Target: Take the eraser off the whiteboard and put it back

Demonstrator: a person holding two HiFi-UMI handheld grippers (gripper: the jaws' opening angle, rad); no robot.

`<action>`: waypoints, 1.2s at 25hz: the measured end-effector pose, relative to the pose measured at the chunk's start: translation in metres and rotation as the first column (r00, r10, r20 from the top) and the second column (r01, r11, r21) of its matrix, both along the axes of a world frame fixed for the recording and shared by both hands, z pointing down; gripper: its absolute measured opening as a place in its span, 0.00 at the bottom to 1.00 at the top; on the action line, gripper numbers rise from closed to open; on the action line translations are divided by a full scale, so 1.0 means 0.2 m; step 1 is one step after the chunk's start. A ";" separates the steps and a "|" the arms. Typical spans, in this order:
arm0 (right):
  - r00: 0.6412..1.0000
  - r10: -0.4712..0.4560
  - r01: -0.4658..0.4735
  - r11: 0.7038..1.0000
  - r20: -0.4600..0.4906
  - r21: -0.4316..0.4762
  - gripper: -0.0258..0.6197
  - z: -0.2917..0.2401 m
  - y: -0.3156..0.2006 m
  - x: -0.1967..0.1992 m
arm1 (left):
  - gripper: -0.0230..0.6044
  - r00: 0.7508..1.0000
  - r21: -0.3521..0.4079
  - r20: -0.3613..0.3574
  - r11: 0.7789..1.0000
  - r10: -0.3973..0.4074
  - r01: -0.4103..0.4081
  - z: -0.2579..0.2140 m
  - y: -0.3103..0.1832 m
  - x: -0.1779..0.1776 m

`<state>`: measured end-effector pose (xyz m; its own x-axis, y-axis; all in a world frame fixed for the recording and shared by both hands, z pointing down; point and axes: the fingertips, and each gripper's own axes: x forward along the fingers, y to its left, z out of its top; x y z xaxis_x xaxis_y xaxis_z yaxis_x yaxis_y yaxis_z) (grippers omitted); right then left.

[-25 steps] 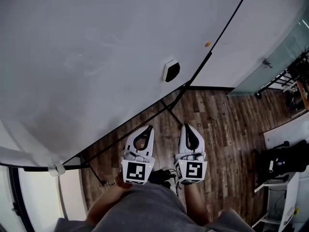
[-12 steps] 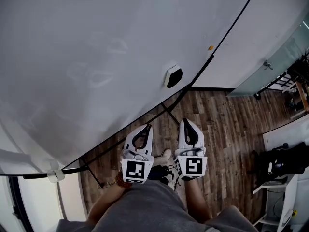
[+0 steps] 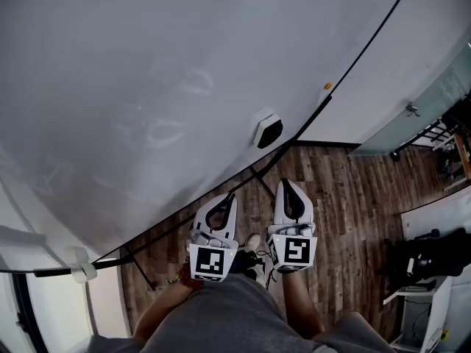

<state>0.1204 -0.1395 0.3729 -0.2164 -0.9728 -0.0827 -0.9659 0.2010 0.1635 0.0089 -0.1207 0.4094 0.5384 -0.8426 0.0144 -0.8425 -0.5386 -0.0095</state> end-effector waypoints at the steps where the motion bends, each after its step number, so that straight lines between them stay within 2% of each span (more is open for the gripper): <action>1: 1.000 -0.005 0.005 1.000 0.001 -0.002 0.07 0.00 -0.02 0.00 | 0.05 1.000 -0.004 -0.008 1.000 0.000 0.000 -0.01 -0.01 0.01; 2: 1.000 -0.010 0.010 1.000 0.001 -0.006 0.10 0.00 -0.04 0.00 | 0.05 1.000 -0.007 -0.011 1.000 0.000 0.000 -0.01 -0.02 0.01; 15: 0.996 -0.088 0.088 0.995 0.000 -0.037 0.19 0.01 -0.26 -0.04 | 0.05 0.999 -0.009 0.011 0.999 -0.035 0.035 0.00 -0.18 0.05; 24: 0.993 -0.122 0.122 0.991 0.005 -0.054 0.24 0.05 -0.37 0.01 | 0.05 0.998 -0.016 0.031 0.998 -0.058 0.059 0.05 -0.25 0.12; 30: 0.987 -0.158 0.158 0.985 0.006 -0.070 0.29 0.06 -0.43 0.02 | 0.05 0.997 -0.020 0.019 0.997 -0.074 0.074 0.03 -0.29 0.16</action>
<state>0.1240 -0.2260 0.3843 -0.3675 -0.9299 -0.0155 -0.9212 0.3617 0.1435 0.0417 -0.1789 0.4163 0.4743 -0.8794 0.0416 -0.8798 -0.4752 -0.0145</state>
